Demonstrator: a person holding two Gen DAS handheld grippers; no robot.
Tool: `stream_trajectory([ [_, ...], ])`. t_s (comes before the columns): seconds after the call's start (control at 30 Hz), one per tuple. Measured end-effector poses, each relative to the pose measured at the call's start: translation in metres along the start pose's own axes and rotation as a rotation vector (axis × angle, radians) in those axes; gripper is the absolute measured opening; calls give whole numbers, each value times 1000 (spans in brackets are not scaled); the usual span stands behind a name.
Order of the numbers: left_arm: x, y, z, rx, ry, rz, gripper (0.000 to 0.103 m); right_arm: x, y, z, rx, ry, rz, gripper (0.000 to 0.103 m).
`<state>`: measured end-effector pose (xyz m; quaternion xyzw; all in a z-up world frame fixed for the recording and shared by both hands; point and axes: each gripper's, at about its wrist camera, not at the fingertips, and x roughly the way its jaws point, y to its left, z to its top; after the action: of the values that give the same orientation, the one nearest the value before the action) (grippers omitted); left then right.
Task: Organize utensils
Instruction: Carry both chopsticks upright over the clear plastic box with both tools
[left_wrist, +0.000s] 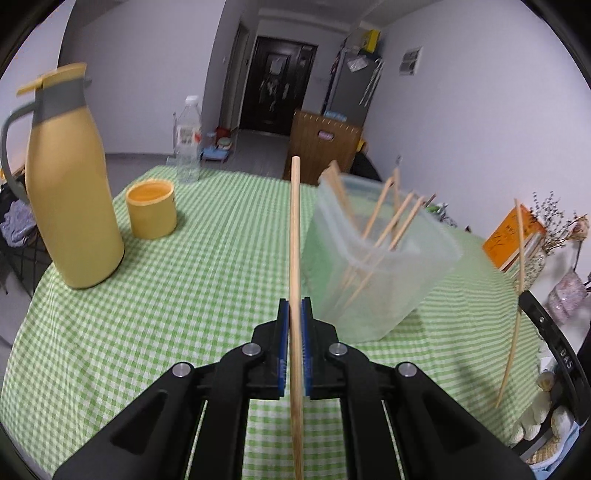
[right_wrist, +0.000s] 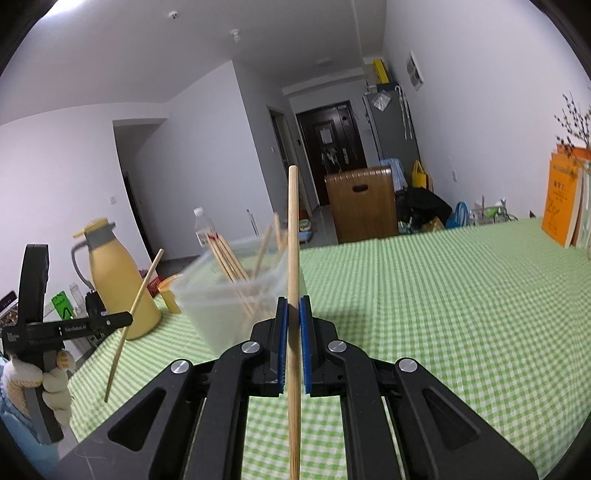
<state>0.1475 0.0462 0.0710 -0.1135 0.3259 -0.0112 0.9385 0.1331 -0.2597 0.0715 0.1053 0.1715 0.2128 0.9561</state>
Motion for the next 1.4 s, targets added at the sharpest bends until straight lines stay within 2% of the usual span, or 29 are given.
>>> stream_trajectory([
  [0.3, -25, -31, 26, 19, -81, -67, 4, -1, 23, 40, -31, -56, 43, 7],
  [0.63, -25, -55, 67, 8, -149, -119, 4, 23, 42, 81, -51, -88, 83, 7],
  [1.0, 6, -58, 114, -61, -177, -128, 4, 60, 47, 99, -51, -84, 81, 7],
  [1.4, 50, -58, 128, -77, -233, -86, 4, 111, 42, 104, -34, -82, 59, 7],
])
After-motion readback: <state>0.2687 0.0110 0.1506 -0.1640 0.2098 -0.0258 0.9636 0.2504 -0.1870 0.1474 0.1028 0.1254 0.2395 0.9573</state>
